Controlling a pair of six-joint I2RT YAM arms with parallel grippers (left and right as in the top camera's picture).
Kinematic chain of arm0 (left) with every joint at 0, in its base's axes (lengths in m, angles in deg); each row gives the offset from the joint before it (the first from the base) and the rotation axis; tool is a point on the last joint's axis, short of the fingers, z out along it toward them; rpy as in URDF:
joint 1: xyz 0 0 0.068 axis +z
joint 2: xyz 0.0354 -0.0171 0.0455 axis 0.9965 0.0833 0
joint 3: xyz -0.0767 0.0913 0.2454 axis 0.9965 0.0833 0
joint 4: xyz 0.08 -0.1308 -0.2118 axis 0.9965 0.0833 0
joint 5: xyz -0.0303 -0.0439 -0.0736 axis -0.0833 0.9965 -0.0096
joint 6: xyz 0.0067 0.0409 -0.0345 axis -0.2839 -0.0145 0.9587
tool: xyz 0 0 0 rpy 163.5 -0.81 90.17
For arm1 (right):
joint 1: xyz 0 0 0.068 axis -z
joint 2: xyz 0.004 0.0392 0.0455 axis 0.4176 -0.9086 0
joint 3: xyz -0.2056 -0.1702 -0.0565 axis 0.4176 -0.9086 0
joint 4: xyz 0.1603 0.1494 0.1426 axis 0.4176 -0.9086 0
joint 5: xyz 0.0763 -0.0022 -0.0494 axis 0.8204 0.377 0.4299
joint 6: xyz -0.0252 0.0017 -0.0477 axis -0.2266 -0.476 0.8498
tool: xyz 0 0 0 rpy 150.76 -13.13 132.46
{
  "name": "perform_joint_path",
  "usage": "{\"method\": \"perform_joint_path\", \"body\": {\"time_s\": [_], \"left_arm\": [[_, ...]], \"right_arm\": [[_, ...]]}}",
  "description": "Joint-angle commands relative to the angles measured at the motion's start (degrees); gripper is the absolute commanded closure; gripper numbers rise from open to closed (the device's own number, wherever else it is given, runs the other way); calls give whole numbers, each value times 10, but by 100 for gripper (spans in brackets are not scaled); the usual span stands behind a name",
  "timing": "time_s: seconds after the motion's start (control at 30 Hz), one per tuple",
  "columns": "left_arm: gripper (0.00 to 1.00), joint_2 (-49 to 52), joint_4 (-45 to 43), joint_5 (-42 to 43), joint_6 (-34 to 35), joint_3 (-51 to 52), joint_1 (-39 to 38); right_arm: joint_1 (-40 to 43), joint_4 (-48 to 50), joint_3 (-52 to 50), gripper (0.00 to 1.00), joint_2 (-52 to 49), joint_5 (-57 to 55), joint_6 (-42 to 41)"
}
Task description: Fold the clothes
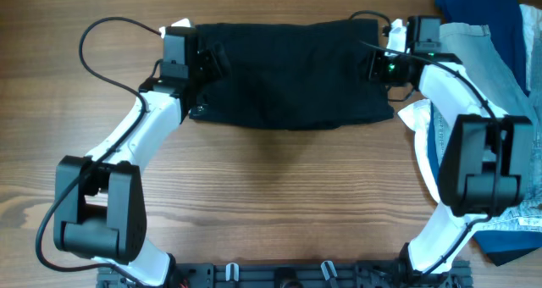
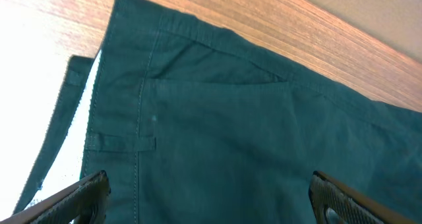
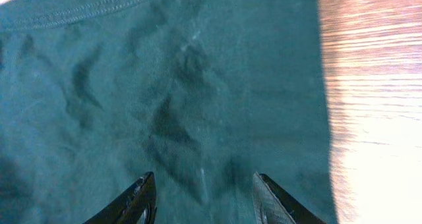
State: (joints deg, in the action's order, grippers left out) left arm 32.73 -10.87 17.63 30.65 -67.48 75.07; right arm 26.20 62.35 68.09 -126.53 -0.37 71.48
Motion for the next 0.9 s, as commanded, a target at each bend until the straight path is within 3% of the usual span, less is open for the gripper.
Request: {"method": "perform_joint_path", "body": {"time_s": [0.0,0.6,0.87], "left_arm": [[4,15,3,61,5,-5,21],[0,96,37,41,-2,-5,122],[2,124,48,51,-15,-5,118]], "right_arm": [[-4,8,7,53,-46,-16,-2],[-4,7,7,47,-57,-18,-3],[-4,8,7,46,-57,-18,-3]]}}
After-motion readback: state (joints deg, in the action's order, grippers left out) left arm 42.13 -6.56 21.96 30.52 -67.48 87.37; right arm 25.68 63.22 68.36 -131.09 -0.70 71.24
